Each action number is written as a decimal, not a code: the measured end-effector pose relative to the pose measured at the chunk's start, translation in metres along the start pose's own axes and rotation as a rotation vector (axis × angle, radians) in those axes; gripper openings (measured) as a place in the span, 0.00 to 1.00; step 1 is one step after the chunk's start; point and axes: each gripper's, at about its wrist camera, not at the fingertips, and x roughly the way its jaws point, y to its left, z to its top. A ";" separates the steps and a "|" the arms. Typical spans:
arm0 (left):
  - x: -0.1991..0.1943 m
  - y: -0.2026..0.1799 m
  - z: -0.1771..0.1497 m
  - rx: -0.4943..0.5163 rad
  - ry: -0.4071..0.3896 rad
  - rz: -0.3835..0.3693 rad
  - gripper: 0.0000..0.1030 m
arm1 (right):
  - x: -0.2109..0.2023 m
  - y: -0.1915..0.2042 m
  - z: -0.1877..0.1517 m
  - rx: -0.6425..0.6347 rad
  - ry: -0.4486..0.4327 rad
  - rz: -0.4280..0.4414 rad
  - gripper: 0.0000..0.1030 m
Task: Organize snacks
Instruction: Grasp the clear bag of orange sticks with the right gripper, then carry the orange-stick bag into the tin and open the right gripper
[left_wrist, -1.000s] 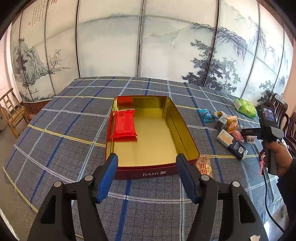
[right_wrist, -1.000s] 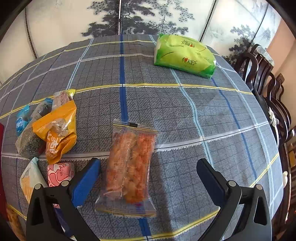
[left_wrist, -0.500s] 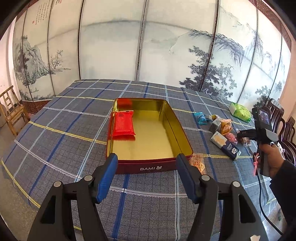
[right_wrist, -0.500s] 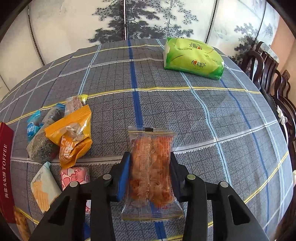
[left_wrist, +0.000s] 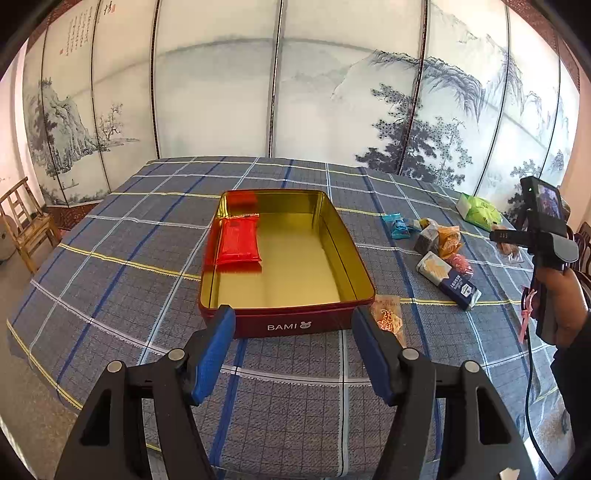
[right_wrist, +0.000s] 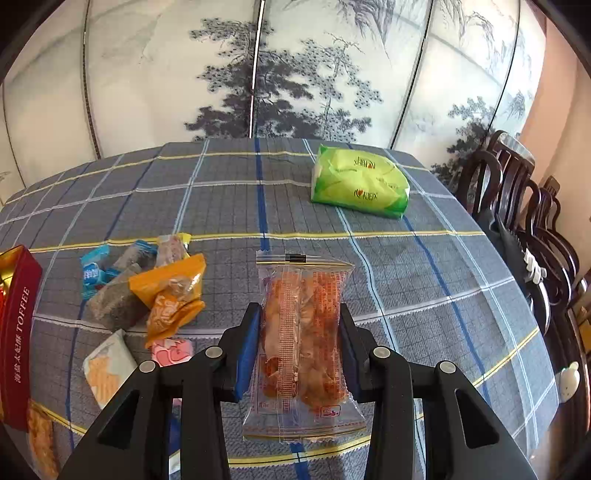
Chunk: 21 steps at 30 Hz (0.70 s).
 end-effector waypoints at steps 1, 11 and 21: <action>0.001 0.000 -0.001 0.001 0.003 0.003 0.60 | -0.006 0.004 0.002 -0.010 -0.017 -0.003 0.39; -0.003 0.002 -0.006 0.002 0.001 0.014 0.60 | -0.054 0.053 0.019 -0.065 -0.118 0.060 0.39; -0.003 0.014 -0.010 -0.032 0.016 0.006 0.60 | -0.087 0.102 0.028 -0.122 -0.179 0.111 0.39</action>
